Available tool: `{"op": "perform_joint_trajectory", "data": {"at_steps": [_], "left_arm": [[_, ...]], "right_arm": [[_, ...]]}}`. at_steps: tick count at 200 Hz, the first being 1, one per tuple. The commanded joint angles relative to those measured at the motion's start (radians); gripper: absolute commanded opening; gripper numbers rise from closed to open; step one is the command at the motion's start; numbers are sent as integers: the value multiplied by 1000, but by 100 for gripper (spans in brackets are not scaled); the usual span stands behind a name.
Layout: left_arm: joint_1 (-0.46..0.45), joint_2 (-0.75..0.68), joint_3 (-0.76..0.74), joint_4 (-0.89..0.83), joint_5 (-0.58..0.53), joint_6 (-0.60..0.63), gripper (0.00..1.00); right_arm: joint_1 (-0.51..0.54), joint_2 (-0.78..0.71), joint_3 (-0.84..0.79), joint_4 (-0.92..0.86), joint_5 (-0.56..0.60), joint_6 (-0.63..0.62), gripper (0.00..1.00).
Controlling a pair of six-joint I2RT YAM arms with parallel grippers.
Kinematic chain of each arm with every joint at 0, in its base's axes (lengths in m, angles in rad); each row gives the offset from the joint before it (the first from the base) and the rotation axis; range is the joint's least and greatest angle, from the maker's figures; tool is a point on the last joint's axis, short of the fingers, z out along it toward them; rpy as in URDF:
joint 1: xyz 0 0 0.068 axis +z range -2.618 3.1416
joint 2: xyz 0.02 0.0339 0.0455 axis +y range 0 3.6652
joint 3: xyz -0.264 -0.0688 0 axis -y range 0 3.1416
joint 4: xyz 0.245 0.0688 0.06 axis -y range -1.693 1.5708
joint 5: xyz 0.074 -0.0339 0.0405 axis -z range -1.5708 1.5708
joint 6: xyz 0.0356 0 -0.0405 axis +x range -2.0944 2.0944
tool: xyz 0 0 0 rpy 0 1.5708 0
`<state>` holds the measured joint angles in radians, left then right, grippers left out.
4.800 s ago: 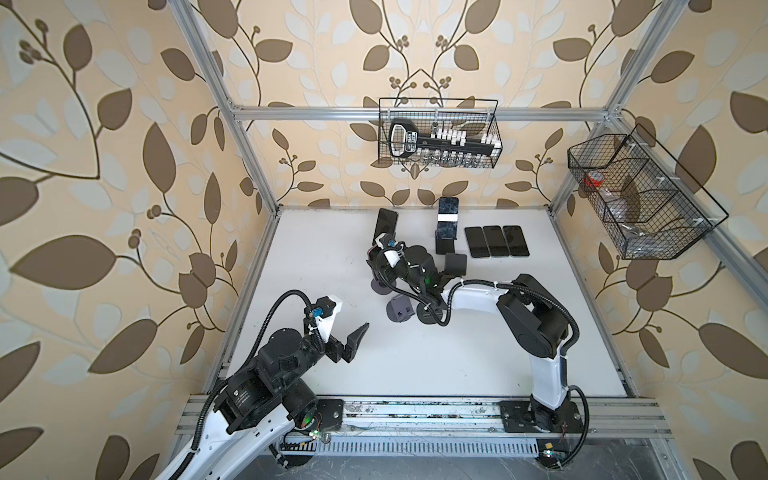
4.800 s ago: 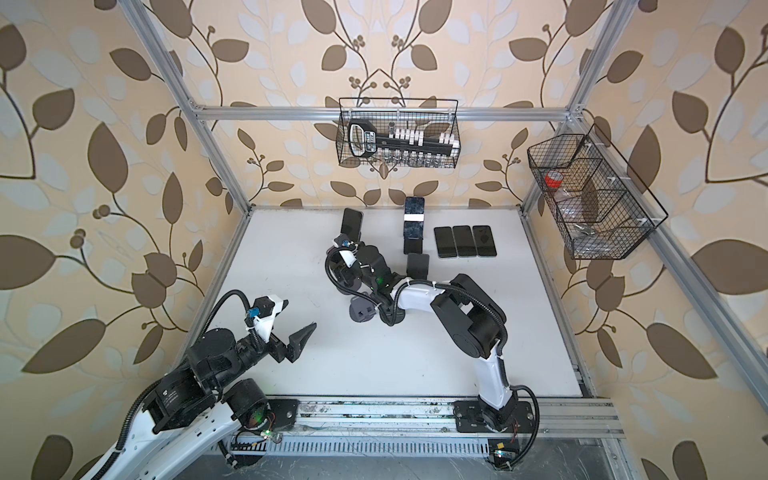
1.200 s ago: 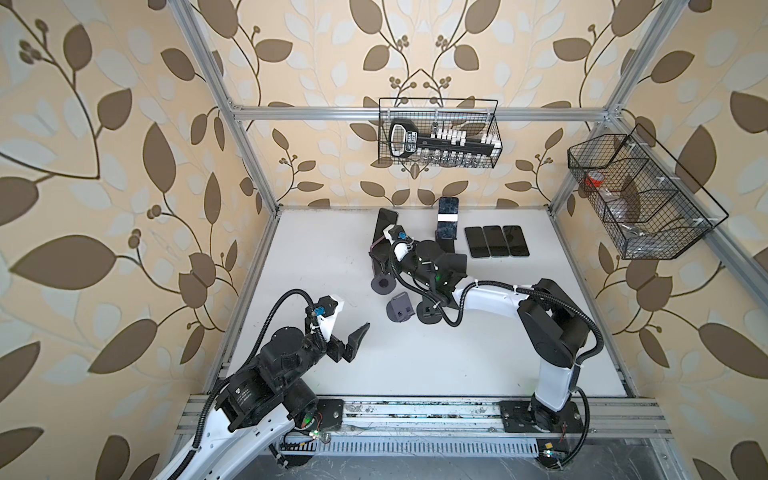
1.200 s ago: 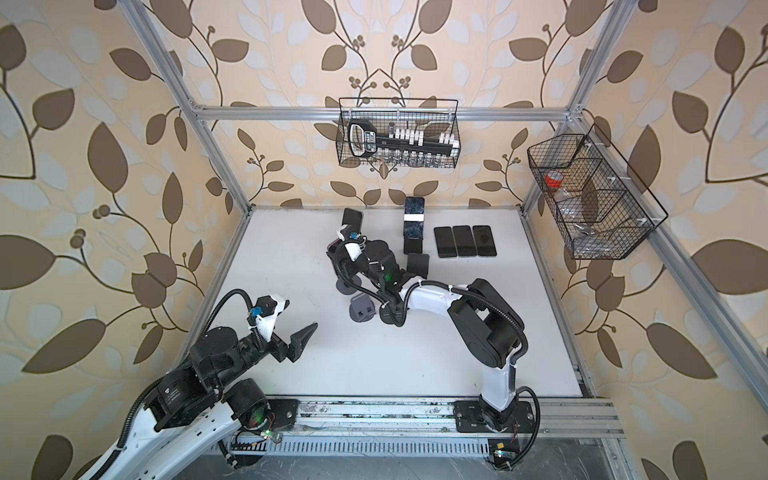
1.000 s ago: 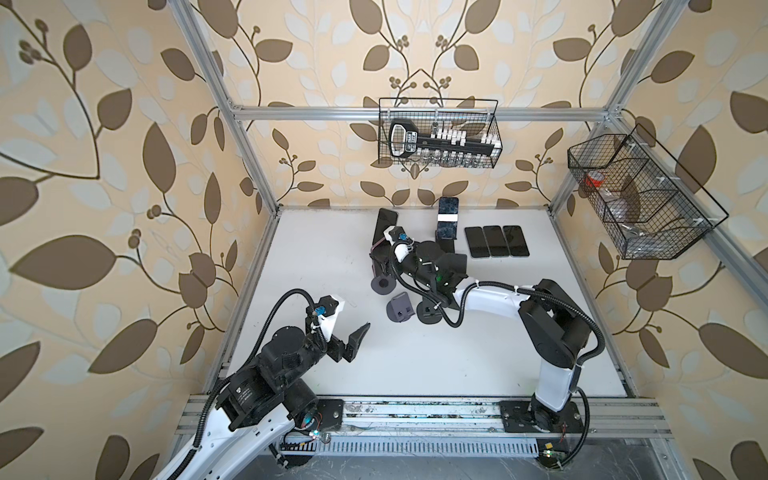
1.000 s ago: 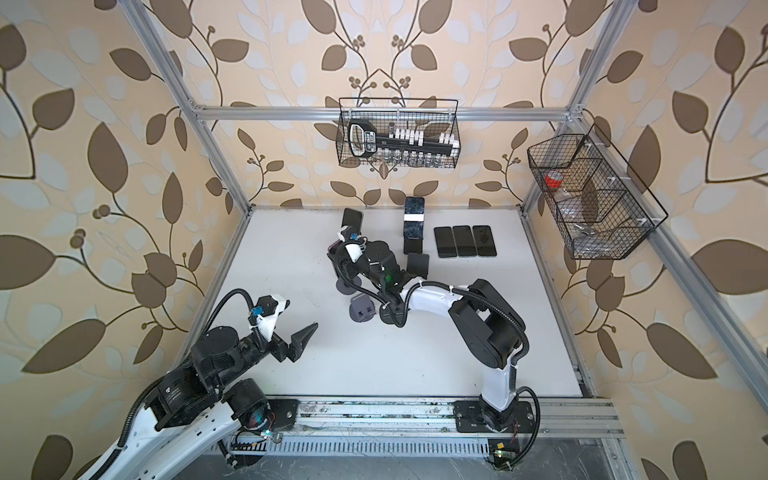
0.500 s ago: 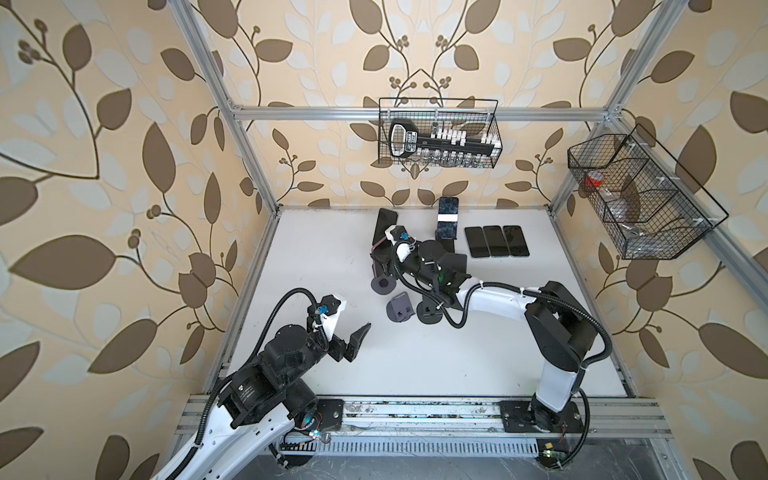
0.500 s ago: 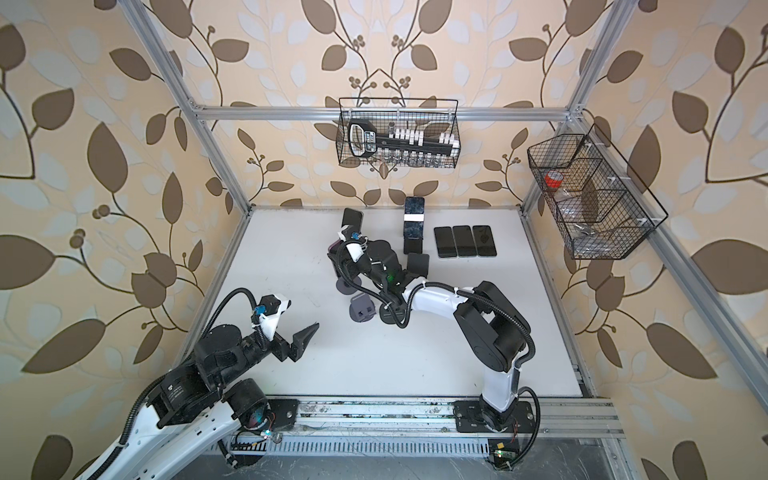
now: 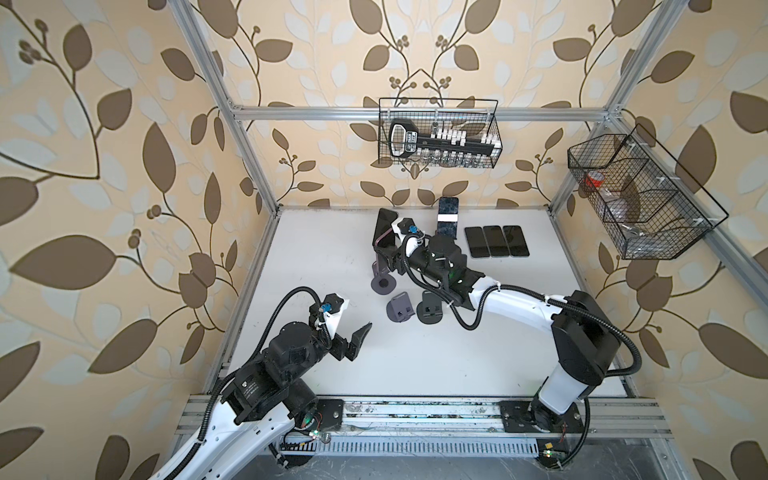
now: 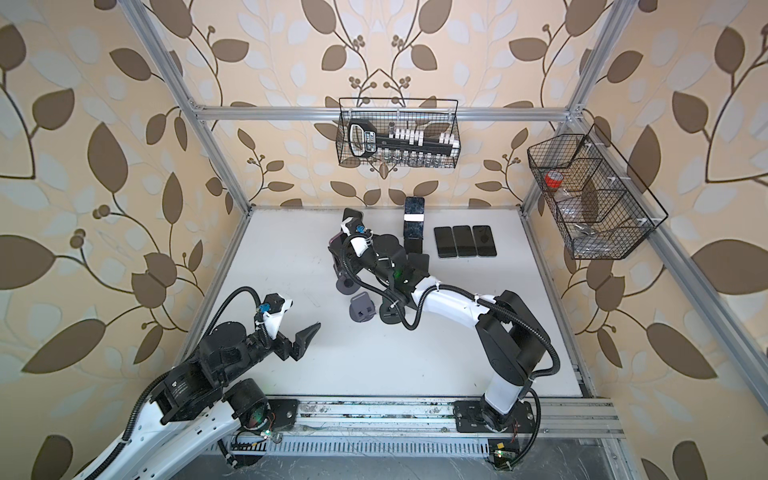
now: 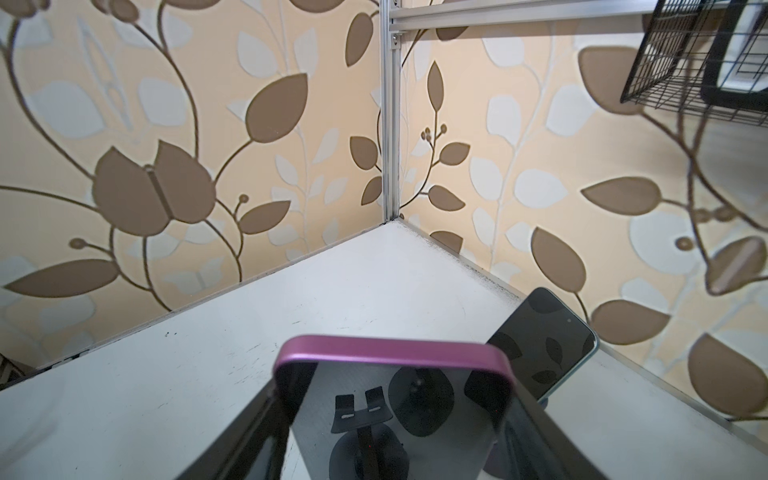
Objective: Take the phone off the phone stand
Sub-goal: 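Lift the purple-edged phone up out of the stand with the right gripper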
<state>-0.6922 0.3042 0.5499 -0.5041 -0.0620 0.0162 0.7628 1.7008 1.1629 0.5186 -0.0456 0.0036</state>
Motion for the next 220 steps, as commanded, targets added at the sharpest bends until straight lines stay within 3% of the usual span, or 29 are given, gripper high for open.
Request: {"op": "perform_joint_trajectory", "data": {"at_steps": [1, 110, 220], "left_arm": [[13, 11, 29, 31, 0, 7, 99], [17, 25, 31, 43, 15, 12, 99], [17, 76, 38, 126, 3, 6, 99]], "right_arm": [[-3, -62, -17, 7, -13, 4, 55], [-3, -265, -88, -90, 24, 33, 52], [-8, -609, -215, -268, 83, 9, 48]]}}
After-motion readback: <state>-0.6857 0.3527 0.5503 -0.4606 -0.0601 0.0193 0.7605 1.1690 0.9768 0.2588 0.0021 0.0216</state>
